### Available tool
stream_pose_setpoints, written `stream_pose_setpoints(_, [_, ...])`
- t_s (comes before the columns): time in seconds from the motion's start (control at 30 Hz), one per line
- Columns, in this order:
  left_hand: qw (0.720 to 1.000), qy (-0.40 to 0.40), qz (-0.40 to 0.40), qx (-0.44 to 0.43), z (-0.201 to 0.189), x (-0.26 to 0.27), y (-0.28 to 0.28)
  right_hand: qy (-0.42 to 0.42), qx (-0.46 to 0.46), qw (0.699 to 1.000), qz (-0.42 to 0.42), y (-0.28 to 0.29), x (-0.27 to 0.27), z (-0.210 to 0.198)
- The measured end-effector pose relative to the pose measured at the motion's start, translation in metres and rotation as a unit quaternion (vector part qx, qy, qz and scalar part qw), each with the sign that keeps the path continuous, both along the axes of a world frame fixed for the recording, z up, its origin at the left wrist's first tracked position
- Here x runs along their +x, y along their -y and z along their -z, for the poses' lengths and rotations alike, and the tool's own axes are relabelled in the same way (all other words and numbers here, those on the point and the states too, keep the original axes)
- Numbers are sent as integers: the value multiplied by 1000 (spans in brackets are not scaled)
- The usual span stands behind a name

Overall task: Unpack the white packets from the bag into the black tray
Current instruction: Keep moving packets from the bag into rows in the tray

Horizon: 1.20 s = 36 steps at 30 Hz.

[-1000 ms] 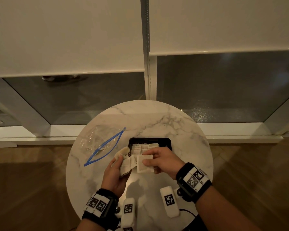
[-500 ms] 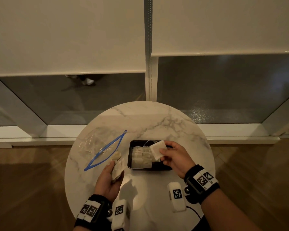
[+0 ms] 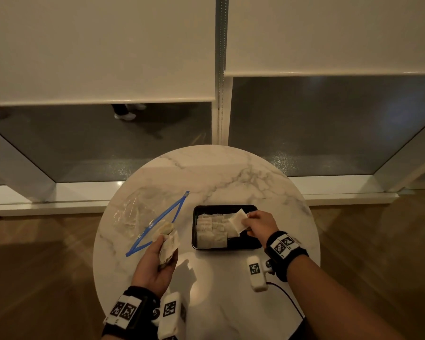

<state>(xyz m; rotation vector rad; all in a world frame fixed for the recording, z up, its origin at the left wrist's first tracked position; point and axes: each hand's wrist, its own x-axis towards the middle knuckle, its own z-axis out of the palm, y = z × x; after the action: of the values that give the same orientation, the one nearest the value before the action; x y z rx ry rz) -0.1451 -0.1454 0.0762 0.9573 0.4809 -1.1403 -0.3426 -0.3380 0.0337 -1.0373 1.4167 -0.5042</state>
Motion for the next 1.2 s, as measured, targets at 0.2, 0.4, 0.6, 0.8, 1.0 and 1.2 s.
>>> stream_pose_setpoints(0.2, [1000,6,15,-4,-2,6,-1,-154,7,985,-73,29,8,93])
stream_pose_setpoints(0.4, [999,33,33,18,-4,10,-6,-236,-23,969,-74,30,20,107])
stream_pose_setpoints(0.6, [999,38,26,25,-2,16,-8,-249,12,965,-86,21,28,92])
stream_pose_setpoints(0.8, [999,29,10,18,-4,19,-4,-257,11,961,-104,25,28,104])
stream_pose_setpoints(1.0, [999,36,7,27,-10,17,-1,-295,-9,941,-167,18,38,80])
stream_pose_setpoints(1.2, [999,23,3,41,-10,14,3,-312,-35,925,-213,26,36,86])
